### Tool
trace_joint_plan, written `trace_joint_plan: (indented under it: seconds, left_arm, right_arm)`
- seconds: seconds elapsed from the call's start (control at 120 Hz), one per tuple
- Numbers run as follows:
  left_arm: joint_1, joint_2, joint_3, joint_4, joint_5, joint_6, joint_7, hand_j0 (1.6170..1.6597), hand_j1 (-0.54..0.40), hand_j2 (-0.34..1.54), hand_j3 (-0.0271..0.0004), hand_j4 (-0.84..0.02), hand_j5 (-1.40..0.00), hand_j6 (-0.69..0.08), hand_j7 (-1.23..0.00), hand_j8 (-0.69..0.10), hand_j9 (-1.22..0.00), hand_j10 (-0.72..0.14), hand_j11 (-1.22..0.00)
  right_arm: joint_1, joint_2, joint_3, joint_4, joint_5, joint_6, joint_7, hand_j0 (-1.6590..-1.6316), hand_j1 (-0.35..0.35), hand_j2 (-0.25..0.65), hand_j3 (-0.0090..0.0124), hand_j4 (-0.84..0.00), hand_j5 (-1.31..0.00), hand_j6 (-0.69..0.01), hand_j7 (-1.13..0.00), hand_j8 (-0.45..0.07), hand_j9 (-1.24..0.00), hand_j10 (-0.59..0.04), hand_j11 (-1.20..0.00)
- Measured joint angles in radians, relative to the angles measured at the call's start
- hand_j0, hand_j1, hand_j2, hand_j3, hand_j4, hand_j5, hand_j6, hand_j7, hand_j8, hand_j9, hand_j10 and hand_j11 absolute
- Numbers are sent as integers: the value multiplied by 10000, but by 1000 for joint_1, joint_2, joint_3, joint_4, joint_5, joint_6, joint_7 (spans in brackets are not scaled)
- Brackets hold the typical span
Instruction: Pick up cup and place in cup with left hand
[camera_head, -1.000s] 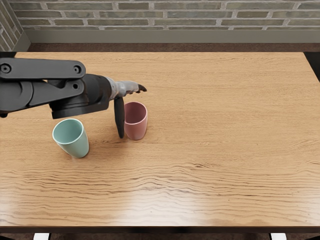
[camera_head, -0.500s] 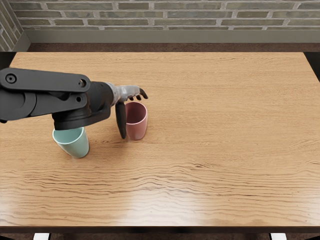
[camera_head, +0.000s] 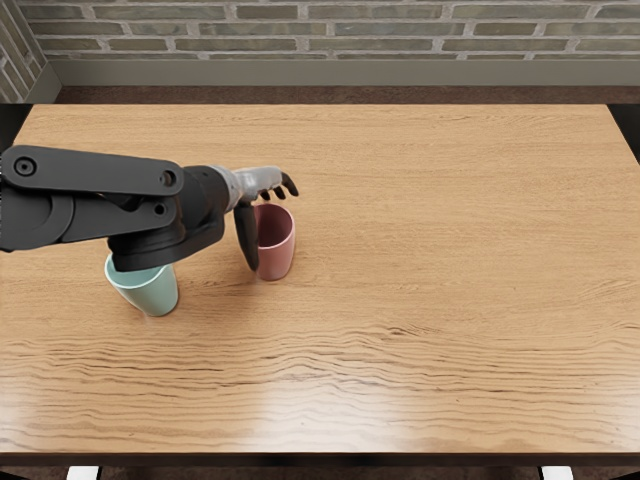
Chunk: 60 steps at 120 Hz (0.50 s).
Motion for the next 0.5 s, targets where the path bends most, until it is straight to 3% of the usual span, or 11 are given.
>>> trace_joint_plan:
  seconds: [0.5]
  left_arm:
    - [0,1,21,-28,3,54,0,16580,322,543,0,-2662,-3445,-2668,-3444,-2667,-3443,-2660,-3443]
  right_arm:
    - [0,0,0,0,0,0,0,-16581,-3490,0,0,-1,0,-1,0,-1,0,0,0]
